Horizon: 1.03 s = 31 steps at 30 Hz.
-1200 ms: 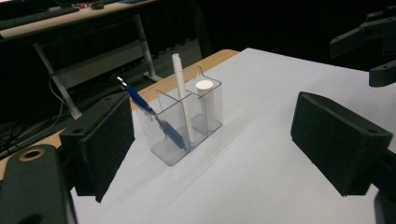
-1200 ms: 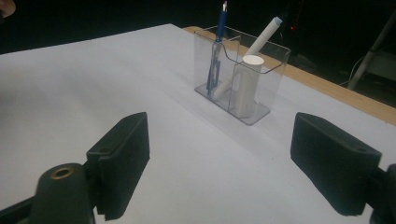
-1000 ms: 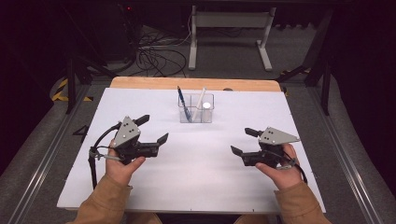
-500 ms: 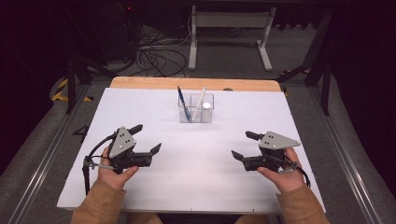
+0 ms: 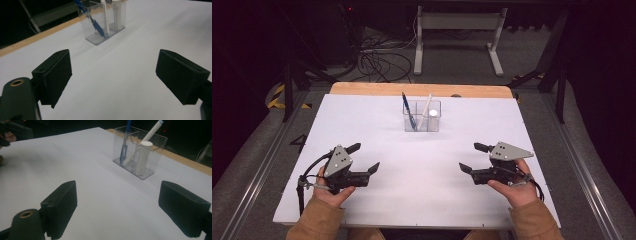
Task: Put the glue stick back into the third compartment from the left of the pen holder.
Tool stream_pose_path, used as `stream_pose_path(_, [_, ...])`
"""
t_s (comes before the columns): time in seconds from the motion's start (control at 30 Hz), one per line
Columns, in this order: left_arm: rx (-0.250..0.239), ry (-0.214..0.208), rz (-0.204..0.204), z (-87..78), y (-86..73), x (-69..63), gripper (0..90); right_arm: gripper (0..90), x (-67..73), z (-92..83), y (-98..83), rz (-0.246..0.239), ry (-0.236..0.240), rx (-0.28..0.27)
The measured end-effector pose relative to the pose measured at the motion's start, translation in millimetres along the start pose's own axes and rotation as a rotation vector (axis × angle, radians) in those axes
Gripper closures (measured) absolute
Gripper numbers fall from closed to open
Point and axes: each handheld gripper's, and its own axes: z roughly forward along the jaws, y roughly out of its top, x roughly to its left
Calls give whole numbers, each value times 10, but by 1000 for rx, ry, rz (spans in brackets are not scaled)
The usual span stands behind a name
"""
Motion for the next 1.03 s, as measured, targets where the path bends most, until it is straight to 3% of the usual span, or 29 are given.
stream_pose_path(0.17, [-5,-11,-26,-36,-7,6,139,163,-25,-18,-48,38,9,-18])
stream_pose_path(0.67, [5,32,24,-55,-15,-64,128,163,-27,-2,-52,19,-4,-8])
stream_pose_path(1.03, [3,22,-3,-81,-17,-51,124,162,-30,9,-45,8,-8,-7])
